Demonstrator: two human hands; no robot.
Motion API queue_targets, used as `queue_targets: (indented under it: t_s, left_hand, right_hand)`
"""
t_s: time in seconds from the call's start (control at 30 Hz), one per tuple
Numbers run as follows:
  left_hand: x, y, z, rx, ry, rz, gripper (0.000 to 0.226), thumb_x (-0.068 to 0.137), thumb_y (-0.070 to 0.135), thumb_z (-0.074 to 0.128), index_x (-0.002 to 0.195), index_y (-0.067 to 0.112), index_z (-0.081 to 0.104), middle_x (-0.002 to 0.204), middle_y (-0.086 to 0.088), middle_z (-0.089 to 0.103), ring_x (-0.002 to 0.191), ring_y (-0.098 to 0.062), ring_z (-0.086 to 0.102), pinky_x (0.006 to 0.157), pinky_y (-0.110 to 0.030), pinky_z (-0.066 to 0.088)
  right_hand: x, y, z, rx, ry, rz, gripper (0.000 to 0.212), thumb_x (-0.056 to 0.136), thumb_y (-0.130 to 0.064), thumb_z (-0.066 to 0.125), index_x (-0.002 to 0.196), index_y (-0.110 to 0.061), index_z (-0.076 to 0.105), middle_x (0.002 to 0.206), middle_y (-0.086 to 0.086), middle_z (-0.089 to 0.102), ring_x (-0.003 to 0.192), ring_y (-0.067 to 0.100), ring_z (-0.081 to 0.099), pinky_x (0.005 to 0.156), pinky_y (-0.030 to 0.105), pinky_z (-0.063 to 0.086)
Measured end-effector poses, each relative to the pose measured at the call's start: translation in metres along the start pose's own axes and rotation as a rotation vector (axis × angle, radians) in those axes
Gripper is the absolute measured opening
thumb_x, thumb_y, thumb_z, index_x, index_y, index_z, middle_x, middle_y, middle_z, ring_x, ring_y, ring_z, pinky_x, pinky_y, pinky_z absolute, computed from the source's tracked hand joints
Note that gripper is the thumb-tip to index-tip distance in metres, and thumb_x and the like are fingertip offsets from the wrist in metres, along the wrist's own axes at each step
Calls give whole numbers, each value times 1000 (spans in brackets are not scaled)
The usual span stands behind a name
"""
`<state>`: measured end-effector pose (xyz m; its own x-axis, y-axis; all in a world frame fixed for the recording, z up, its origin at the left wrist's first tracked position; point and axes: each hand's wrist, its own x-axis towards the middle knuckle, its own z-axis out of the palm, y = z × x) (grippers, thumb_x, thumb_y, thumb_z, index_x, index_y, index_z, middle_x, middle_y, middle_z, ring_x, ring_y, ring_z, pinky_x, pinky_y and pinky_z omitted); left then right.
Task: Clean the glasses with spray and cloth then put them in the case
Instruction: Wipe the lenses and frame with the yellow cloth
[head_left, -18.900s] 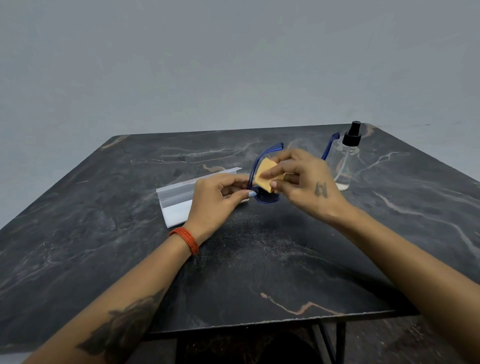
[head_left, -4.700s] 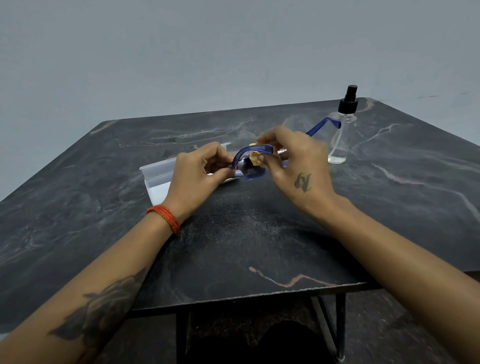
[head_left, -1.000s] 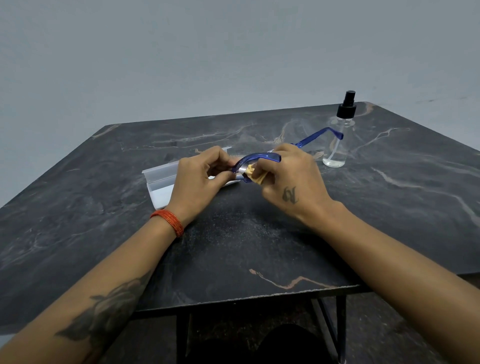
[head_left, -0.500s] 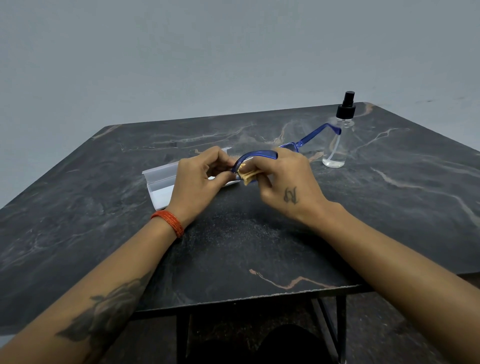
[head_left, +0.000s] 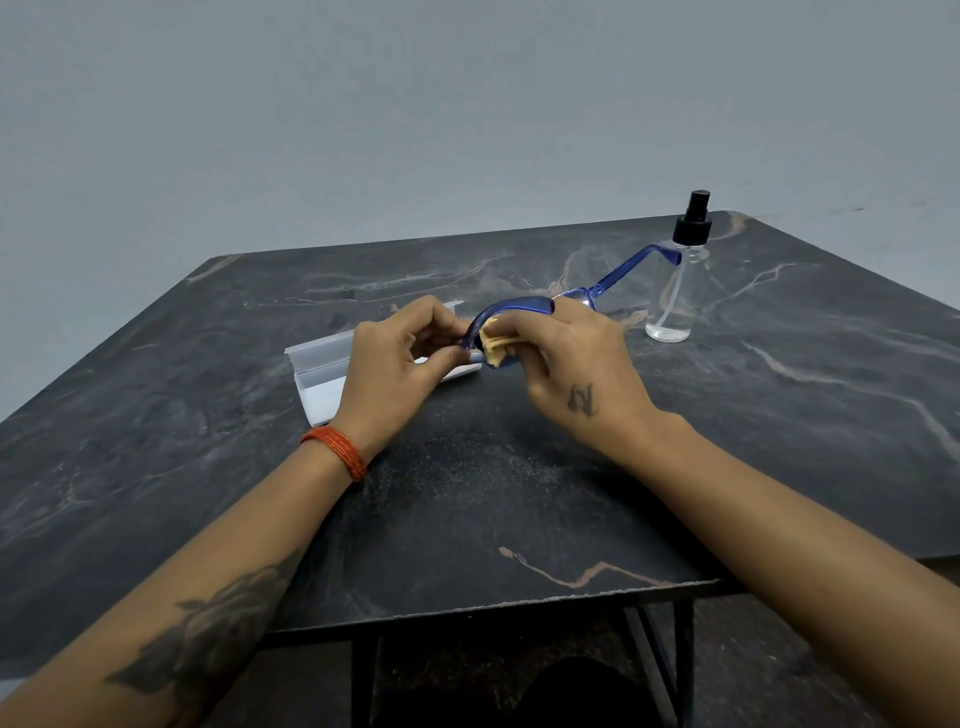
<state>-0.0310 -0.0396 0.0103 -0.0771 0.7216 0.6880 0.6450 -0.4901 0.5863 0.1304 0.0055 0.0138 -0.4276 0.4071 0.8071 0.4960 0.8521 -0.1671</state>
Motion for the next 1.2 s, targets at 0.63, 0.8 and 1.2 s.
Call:
queue_targets:
  t_s: [0.63,0.8,1.2]
  left_hand:
    - [0,0,0,24,5,8,22,72,-3,72,78,13,58,76,17,60,71,9,61,70,-8,48]
    - [0,-1,1,44,-4,27,26,72,-3,73,77,18,58,76,16,62,71,7,61,71,-10,50]
    - [0,0,0,19,-22,-4,17,72,-4,72,79,8,61,77,13,63,70,8,61,70,-8,48]
  right_hand:
    - [1,2,2,25,-3,-73,33,60,7,55,85,-6,73,82,5,72,70,29,63,65,25,46]
    - [1,2,-2,43,-19,-73,23,61,-2,58,74,-12,75,64,1,67,58,21,57,59,20,39]
    - [8,9,-9,318,234,243,17,78,1,60,85,-11,69,77,-13,65,64,-2,58,62,12,47]
